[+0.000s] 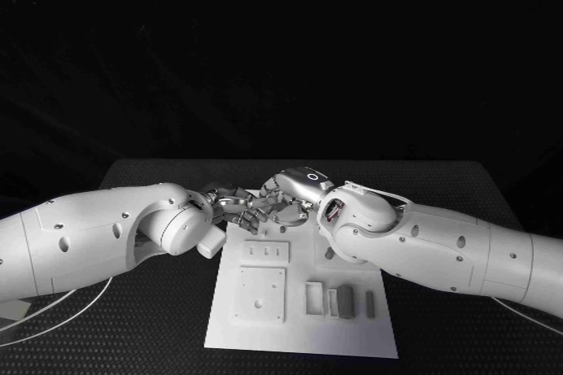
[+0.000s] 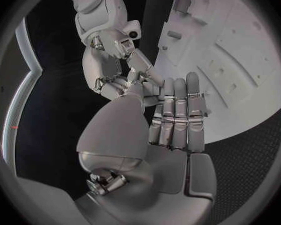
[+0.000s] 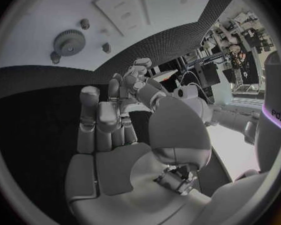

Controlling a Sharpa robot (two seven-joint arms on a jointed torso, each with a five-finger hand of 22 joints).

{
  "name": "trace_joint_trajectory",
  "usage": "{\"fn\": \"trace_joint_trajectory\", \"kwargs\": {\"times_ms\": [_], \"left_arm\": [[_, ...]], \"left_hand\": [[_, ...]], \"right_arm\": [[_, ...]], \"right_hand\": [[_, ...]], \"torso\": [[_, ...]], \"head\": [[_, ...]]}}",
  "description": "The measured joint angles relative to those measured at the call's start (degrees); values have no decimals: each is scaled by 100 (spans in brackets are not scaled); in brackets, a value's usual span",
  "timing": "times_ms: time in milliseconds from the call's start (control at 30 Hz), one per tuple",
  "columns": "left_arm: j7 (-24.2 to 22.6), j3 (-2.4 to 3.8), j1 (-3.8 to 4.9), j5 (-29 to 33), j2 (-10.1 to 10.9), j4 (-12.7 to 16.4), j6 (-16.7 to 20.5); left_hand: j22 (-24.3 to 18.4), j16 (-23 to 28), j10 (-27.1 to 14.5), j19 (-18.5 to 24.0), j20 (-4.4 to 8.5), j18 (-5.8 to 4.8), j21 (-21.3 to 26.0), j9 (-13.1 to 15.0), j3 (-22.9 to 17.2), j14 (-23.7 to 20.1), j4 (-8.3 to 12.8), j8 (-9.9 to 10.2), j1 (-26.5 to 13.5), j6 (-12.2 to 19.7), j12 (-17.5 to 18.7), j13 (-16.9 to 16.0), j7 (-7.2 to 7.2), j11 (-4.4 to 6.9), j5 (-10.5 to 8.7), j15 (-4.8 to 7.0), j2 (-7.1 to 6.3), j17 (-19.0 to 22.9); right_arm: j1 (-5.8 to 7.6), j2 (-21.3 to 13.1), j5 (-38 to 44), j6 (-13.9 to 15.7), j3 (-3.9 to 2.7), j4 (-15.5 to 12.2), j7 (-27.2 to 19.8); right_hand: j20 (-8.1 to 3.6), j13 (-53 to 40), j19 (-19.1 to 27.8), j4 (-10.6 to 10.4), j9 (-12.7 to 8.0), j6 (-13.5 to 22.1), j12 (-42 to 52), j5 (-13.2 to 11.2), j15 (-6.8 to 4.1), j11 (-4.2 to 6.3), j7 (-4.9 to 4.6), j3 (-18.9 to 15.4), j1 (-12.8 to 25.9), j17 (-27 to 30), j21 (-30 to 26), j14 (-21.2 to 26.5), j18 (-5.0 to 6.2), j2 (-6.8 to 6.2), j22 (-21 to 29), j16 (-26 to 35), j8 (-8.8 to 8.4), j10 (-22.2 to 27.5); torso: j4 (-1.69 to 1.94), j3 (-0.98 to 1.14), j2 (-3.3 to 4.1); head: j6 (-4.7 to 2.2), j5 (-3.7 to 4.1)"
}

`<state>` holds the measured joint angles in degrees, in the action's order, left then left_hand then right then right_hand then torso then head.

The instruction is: Assemble the parts on the task board

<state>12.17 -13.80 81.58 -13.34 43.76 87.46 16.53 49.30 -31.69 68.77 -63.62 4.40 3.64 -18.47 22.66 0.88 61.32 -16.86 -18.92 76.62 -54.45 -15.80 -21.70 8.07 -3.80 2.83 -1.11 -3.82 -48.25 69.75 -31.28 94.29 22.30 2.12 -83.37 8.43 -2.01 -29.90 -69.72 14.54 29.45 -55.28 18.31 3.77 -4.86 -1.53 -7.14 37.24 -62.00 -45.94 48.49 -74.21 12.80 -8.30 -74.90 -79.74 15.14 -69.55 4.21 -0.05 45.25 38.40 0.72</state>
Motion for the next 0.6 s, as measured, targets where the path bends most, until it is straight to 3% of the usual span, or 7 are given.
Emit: {"fn": "trace_joint_trajectory", "kwargs": {"times_ms": [200, 600], "left_arm": [[8, -4, -3, -10, 4, 6, 28], [32, -5, -6, -14, 15, 4, 46]], "left_hand": [[30, -25, 24, -10, 9, -2, 0, 8, -24, 41, 24, -33, 140, -22, -27, -51, -24, 24, 0, 41, 112, -14], [43, -25, 23, -10, 8, -3, 0, 5, -24, 41, 24, -32, 185, -18, -33, -75, -25, 23, 0, 41, 119, -19]], "right_arm": [[-3, 36, 14, -16, -4, 46, 0], [-26, 45, 62, -21, -7, 73, -5]], "right_hand": [[9, 0, -8, 0, 1, -3, 0, 0, -1, -1, -2, 0, 0, 0, 0, -3, 0, 0, 0, 0, 0, -1], [9, 0, -9, 0, -3, -6, 1, 0, 1, -11, -1, 0, 0, 0, 0, -10, 1, 0, 0, 0, 1, -12]], "torso": [[1, -1, -1], [4, 0, -2]], "head": [[4, 2], [15, -2]]}}
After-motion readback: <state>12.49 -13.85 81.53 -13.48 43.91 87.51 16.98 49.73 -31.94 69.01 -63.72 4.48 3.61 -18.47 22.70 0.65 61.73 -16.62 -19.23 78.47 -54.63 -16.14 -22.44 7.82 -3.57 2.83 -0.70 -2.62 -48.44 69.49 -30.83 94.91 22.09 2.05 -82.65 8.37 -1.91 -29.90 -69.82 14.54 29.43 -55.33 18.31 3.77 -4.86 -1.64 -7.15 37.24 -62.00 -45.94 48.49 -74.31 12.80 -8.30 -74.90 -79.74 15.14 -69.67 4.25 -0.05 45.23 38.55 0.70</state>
